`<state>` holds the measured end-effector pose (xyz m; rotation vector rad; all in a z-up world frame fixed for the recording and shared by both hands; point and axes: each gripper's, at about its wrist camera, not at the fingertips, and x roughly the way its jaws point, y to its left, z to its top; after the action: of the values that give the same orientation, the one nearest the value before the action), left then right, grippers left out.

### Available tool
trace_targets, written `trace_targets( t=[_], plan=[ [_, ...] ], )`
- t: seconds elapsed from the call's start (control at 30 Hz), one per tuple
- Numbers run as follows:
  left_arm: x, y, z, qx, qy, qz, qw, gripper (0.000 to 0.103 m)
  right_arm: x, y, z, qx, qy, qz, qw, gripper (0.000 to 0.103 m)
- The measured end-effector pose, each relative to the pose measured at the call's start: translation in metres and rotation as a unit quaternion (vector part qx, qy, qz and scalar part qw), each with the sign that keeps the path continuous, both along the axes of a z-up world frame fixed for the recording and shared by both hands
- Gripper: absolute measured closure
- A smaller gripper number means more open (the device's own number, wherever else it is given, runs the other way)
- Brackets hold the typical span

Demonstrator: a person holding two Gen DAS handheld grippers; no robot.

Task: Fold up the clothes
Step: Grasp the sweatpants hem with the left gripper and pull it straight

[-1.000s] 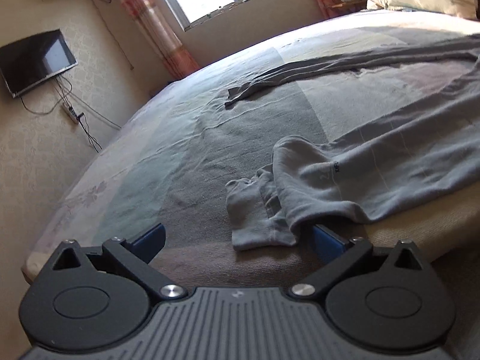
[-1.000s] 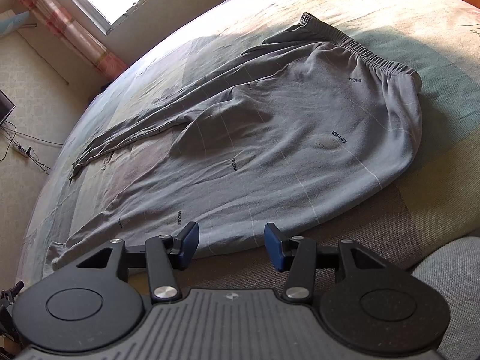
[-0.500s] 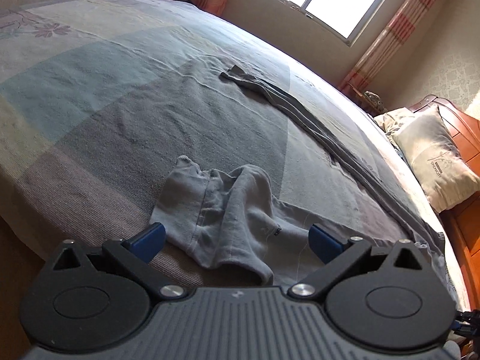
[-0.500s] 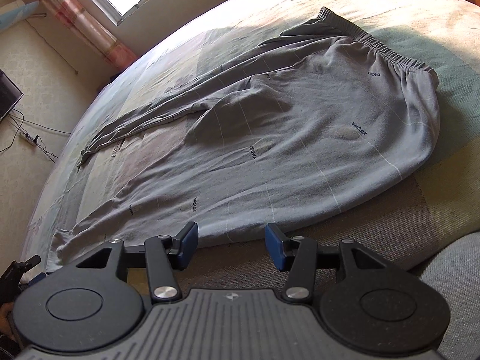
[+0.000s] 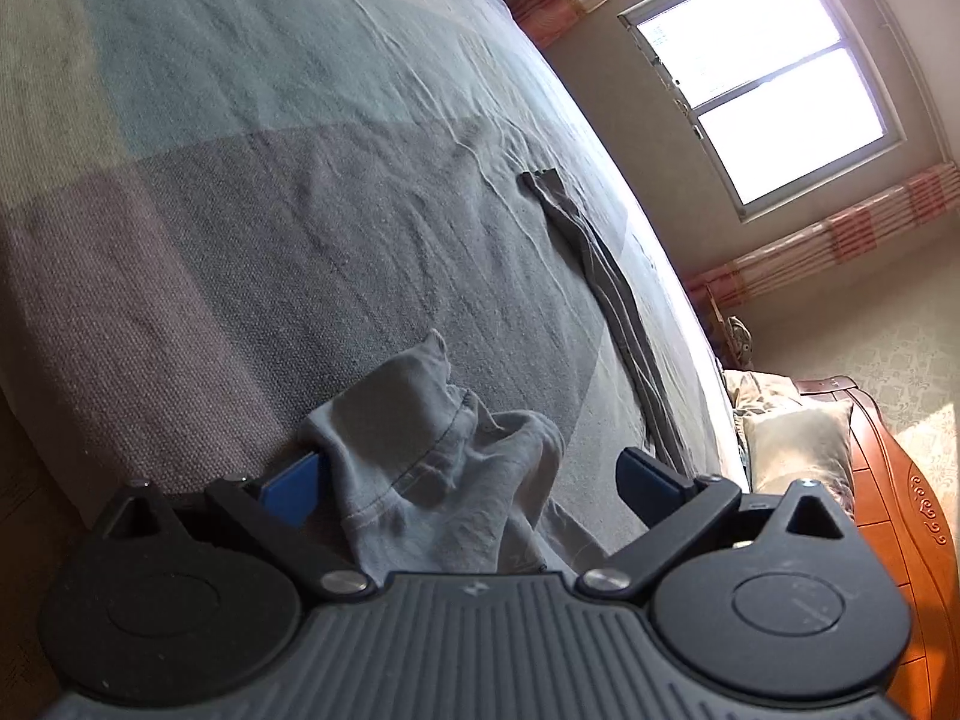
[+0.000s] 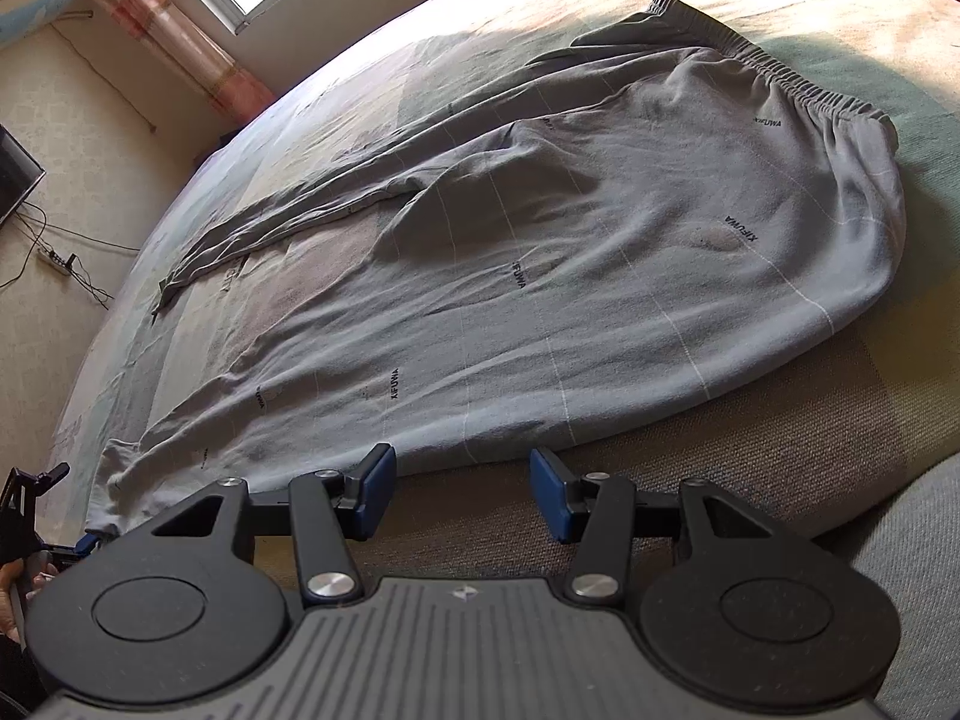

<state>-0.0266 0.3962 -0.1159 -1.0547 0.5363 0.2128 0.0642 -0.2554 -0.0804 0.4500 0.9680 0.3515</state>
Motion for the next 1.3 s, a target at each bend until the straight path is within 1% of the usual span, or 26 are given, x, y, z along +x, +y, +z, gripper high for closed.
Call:
trace_targets(
  t=[0.1, 0.13, 0.17, 0.2, 0.27, 0.3, 0.37, 0.4, 0.43, 0.47, 0.53, 0.57, 0.6, 0.63, 0.67, 0.77, 0.83, 0.87, 0.93, 0.97, 1.03, 1.1, 1.13, 1.17, 1.23, 1.3],
  plan=[
    [-0.005, 0.004, -0.005, -0.020, -0.019, 0.016, 0.9995, 0.002, -0.001, -0.001, -0.002, 0.004, 0.000, -0.001, 1.000, 0.048],
    [-0.007, 0.005, -0.007, -0.025, -0.024, 0.021, 0.9992, 0.007, -0.001, -0.002, -0.002, 0.005, 0.000, -0.002, 1.000, 0.048],
    [-0.008, 0.004, -0.007, -0.020, -0.024, 0.023, 0.9993, 0.013, -0.001, -0.002, -0.002, 0.006, -0.001, -0.004, 1.000, 0.048],
    [-0.010, 0.003, -0.008, -0.014, -0.024, 0.025, 0.9993, 0.016, -0.001, -0.004, -0.002, 0.007, 0.000, -0.006, 1.000, 0.048],
    [-0.013, 0.001, -0.008, -0.002, -0.016, 0.030, 0.9994, 0.030, -0.001, -0.006, -0.003, 0.011, 0.000, -0.009, 1.000, 0.048],
    [-0.014, 0.001, -0.008, 0.005, -0.011, 0.033, 0.9994, 0.035, -0.001, -0.006, -0.003, 0.013, 0.000, -0.010, 1.000, 0.048],
    [-0.014, -0.004, -0.005, 0.034, 0.013, 0.040, 0.9985, 0.055, -0.002, -0.007, -0.004, 0.015, -0.002, -0.010, 1.000, 0.048],
    [-0.014, -0.007, -0.004, 0.048, 0.026, 0.044, 0.9975, 0.063, -0.002, -0.007, -0.004, 0.016, -0.002, -0.009, 1.000, 0.048],
    [-0.015, -0.009, -0.004, 0.060, 0.039, 0.049, 0.9962, 0.082, -0.002, -0.008, -0.004, 0.017, -0.002, -0.010, 1.000, 0.048],
    [-0.015, -0.011, -0.003, 0.072, 0.053, 0.055, 0.9945, 0.093, -0.002, -0.008, -0.004, 0.018, -0.003, -0.010, 1.000, 0.048],
    [-0.013, -0.017, 0.003, 0.096, 0.074, 0.058, 0.9909, 0.092, -0.003, -0.009, -0.004, 0.020, -0.003, -0.011, 1.000, 0.048],
    [-0.011, -0.023, 0.010, 0.118, 0.088, 0.056, 0.9875, 0.093, -0.004, -0.010, -0.004, 0.020, -0.004, -0.012, 1.000, 0.047],
    [-0.010, -0.029, 0.017, 0.146, 0.098, 0.058, 0.9827, 0.094, -0.004, -0.010, -0.003, 0.020, -0.004, -0.012, 1.000, 0.047],
    [-0.010, -0.034, 0.024, 0.173, 0.109, 0.061, 0.9770, 0.097, -0.005, -0.011, -0.003, 0.020, -0.005, -0.013, 1.000, 0.047],
    [-0.010, -0.040, 0.031, 0.200, 0.116, 0.063, 0.9709, 0.097, -0.006, -0.012, -0.002, 0.021, -0.006, -0.016, 1.000, 0.047],
    [-0.019, -0.047, 0.051, 0.257, 0.097, 0.081, 0.9581, 0.097, -0.006, -0.017, -0.001, 0.021, -0.007, -0.024, 0.999, 0.047],
    [-0.020, -0.045, 0.055, 0.276, 0.117, 0.087, 0.9500, 0.096, -0.006, -0.020, -0.002, 0.022, -0.007, -0.028, 0.999, 0.047],
    [-0.021, -0.044, 0.056, 0.283, 0.127, 0.090, 0.9463, 0.093, -0.006, -0.020, -0.002, 0.023, -0.006, -0.029, 0.999, 0.046],
    [-0.025, -0.038, 0.050, 0.270, 0.152, 0.094, 0.9460, 0.089, -0.005, -0.020, -0.003, 0.023, -0.005, -0.030, 0.999, 0.046],
    [-0.027, -0.036, 0.048, 0.267, 0.166, 0.097, 0.9445, 0.085, -0.005, -0.019, -0.003, 0.023, -0.004, -0.029, 0.999, 0.046],
    [-0.028, -0.036, 0.047, 0.294, 0.195, 0.116, 0.9285, 0.083, -0.005, -0.017, -0.003, 0.020, -0.005, -0.026, 0.999, 0.045],
    [-0.026, -0.042, 0.053, 0.320, 0.183, 0.106, 0.9234, 0.081, -0.005, -0.014, -0.002, 0.017, -0.005, -0.024, 1.000, 0.044],
    [-0.025, -0.045, 0.056, 0.334, 0.176, 0.101, 0.9204, 0.076, -0.005, -0.013, -0.002, 0.016, -0.006, -0.022, 1.000, 0.043],
    [-0.023, -0.049, 0.058, 0.348, 0.169, 0.094, 0.9174, 0.067, -0.005, -0.011, -0.001, 0.014, -0.007, -0.019, 1.000, 0.043],
    [-0.013, -0.067, 0.063, 0.387, 0.140, 0.046, 0.9104, 0.056, -0.004, -0.007, 0.001, 0.009, -0.008, -0.012, 1.000, 0.043],
    [-0.001, -0.084, 0.060, 0.411, 0.119, -0.008, 0.9038, 0.052, -0.004, -0.001, 0.003, 0.001, -0.011, -0.002, 1.000, 0.043]
  ],
)
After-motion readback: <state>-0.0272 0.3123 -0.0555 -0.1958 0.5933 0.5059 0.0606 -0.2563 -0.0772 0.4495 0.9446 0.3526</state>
